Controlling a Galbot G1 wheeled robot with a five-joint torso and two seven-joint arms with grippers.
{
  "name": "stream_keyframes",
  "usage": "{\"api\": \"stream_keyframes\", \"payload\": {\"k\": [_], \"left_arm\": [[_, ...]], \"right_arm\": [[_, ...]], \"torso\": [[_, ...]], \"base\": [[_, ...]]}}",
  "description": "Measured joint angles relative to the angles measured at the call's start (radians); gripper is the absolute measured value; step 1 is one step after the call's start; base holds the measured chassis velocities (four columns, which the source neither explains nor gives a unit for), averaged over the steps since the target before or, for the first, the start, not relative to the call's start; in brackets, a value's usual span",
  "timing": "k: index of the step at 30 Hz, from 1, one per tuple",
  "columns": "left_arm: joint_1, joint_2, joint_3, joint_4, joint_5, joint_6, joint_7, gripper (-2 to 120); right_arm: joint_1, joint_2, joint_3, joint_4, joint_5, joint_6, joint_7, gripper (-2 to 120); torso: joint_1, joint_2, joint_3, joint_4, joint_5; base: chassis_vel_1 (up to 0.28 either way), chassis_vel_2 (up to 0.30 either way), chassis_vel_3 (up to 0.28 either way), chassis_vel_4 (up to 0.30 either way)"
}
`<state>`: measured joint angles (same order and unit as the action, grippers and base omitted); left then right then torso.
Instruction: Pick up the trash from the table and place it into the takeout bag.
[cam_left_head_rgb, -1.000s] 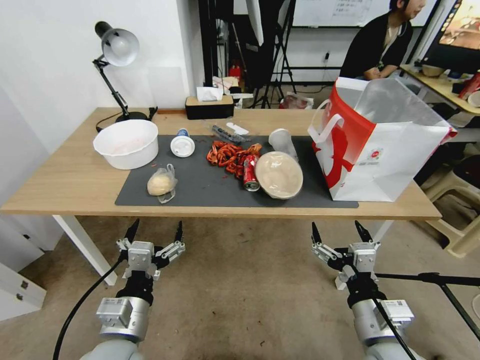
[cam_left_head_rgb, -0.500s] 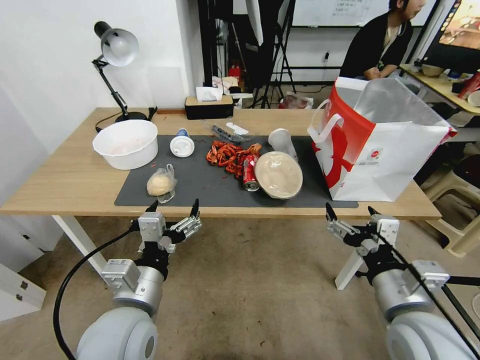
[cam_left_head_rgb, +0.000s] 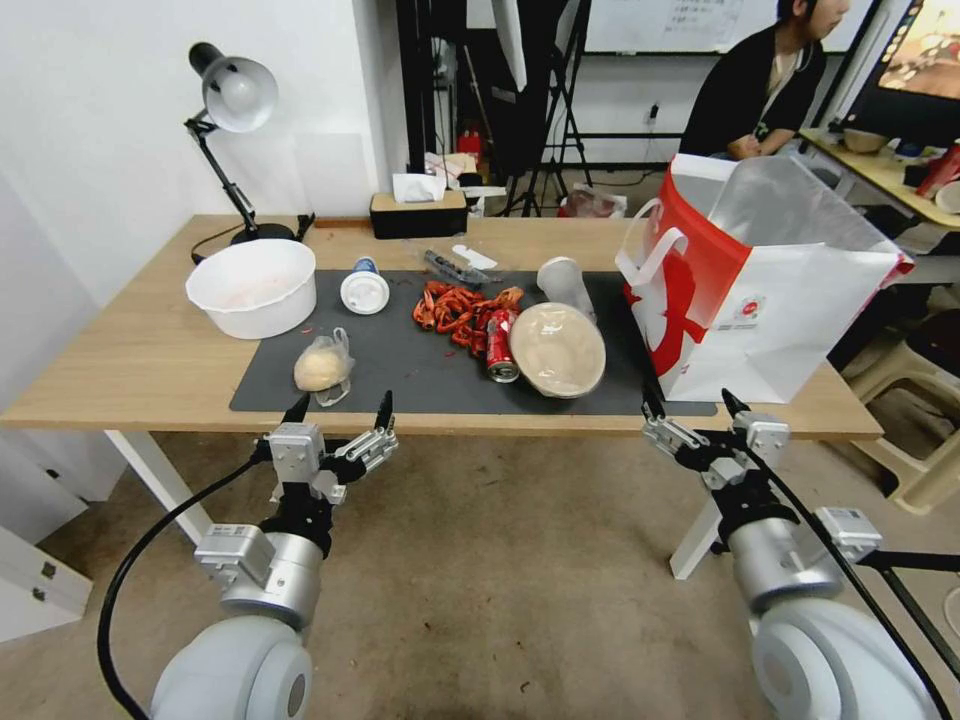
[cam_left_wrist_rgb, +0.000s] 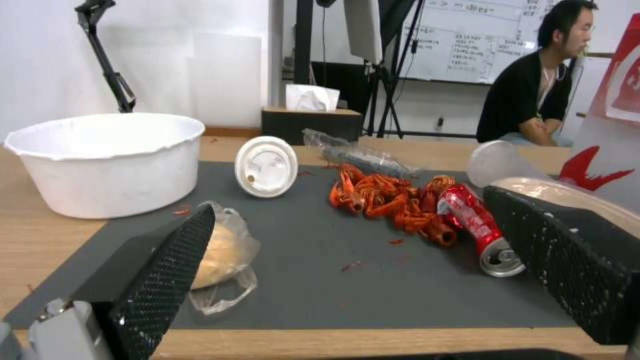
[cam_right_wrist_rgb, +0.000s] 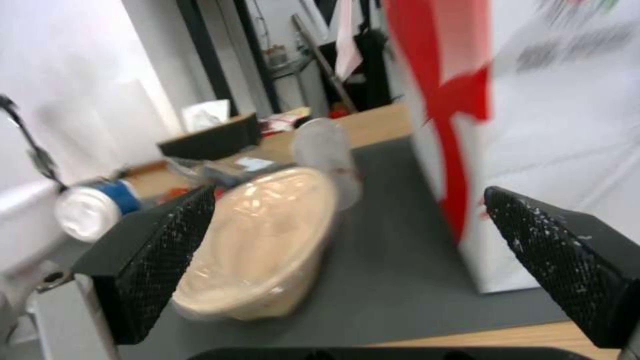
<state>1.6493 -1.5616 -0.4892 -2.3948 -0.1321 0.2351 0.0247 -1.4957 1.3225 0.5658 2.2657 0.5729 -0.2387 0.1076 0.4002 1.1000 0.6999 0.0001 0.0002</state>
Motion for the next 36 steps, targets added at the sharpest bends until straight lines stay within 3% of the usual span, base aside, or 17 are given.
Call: {"api": "stream_keyframes", "payload": {"k": [3, 7, 19, 22, 36], "left_arm": [[0.004, -0.016, 0.000, 0.000, 0.012, -0.008, 0.006, 100], [0.008, -0.033, 0.000, -0.001, 0.024, -0.016, 0.011, 100], [0.022, -0.046, -0.007, -0.009, 0.047, -0.035, 0.018, 100], [0.022, -0.046, -0.009, -0.011, 0.047, -0.037, 0.019, 100], [0.019, -0.046, -0.001, -0.008, 0.049, -0.048, 0.031, 100]], "right_arm": [[0.071, -0.054, -0.042, -0.064, 0.205, 0.001, 0.049, 100], [0.132, -0.074, -0.080, -0.118, 0.335, -0.010, 0.090, 100], [0.291, -0.043, -0.168, -0.235, 0.509, -0.089, 0.205, 100], [0.297, -0.035, -0.175, -0.245, 0.516, -0.102, 0.212, 95], [0.277, -0.022, -0.158, -0.253, 0.514, -0.111, 0.231, 41]], "torso": [[0.000, 0.000, 0.000, 0.0000, -0.0001], [0.000, 0.000, 0.000, -0.0001, -0.0002], [0.000, 0.000, 0.000, 0.0001, -0.0003], [0.000, 0.000, 0.000, -0.0001, -0.0004], [0.000, 0.000, 0.000, -0.0001, -0.0003]], "base": [[0.000, 0.000, 0.000, 0.000], [0.000, 0.000, 0.000, 0.000], [0.000, 0.000, 0.000, 0.000], [0.000, 0.000, 0.000, 0.000], [0.000, 0.000, 0.000, 0.000]]}}
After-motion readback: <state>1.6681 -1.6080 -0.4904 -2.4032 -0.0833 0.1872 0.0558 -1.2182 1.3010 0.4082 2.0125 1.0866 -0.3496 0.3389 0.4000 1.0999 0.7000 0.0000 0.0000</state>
